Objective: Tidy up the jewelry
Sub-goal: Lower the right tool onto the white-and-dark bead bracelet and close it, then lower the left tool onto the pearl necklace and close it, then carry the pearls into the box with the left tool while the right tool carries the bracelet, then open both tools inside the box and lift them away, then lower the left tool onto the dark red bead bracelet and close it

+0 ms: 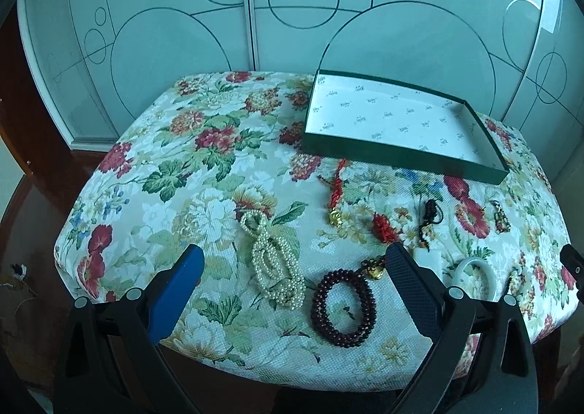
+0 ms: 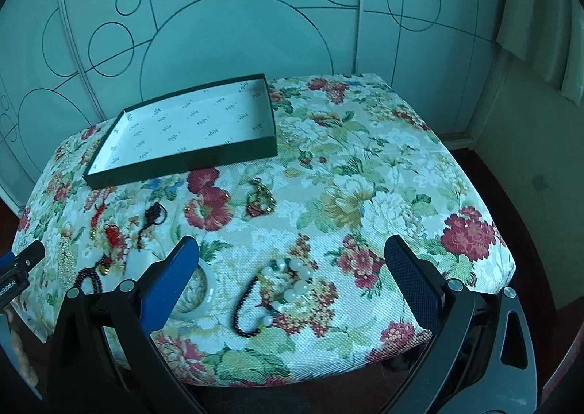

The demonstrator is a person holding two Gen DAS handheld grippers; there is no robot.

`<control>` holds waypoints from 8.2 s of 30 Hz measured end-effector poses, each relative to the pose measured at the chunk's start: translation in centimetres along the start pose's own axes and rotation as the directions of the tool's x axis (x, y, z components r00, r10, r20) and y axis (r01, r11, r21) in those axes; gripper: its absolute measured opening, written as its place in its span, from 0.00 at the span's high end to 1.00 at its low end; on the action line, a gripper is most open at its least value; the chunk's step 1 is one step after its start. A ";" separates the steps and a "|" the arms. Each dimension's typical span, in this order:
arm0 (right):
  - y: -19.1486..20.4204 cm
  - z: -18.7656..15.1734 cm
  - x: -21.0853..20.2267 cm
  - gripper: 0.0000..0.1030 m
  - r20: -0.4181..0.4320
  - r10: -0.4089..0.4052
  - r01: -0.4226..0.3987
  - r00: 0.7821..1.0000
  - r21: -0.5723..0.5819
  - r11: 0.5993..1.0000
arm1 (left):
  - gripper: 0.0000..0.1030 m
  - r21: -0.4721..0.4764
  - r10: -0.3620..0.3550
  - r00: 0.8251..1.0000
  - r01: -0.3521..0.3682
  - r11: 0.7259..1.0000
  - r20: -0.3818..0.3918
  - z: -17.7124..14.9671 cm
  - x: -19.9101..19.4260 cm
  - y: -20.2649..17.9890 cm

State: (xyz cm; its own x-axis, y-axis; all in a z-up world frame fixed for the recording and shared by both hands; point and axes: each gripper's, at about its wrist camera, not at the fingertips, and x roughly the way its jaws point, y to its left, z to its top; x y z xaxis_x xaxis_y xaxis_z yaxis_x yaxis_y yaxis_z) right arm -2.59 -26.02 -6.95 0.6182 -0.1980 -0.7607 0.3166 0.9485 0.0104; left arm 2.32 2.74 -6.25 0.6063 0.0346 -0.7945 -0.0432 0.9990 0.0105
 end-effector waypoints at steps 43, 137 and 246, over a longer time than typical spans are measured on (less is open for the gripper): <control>-0.6 -3.4 7.0 0.67 -0.090 -0.026 0.022 0.996 -0.040 0.999 | 0.05 -0.008 0.027 0.997 -0.028 1.000 -0.075 -2.4 4.5 2.2; 0.9 1.1 1.1 0.87 0.084 0.171 -0.171 0.982 0.002 0.985 | 0.90 0.038 -0.199 0.977 0.196 0.980 0.078 3.9 0.9 0.5; -2.3 -2.5 4.4 0.64 -0.071 0.157 -0.152 0.985 0.065 0.986 | 0.66 0.103 -0.044 0.998 0.048 0.994 -0.039 -6.2 4.1 -3.3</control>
State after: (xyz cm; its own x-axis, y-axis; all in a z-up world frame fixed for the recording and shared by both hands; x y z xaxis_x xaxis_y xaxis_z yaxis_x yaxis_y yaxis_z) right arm -2.47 -28.48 -11.94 0.6077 -0.0287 -0.7936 0.2648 0.9495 0.1684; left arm 0.02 -0.57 -13.27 0.5760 -0.0102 -0.8174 0.0674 0.9971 0.0350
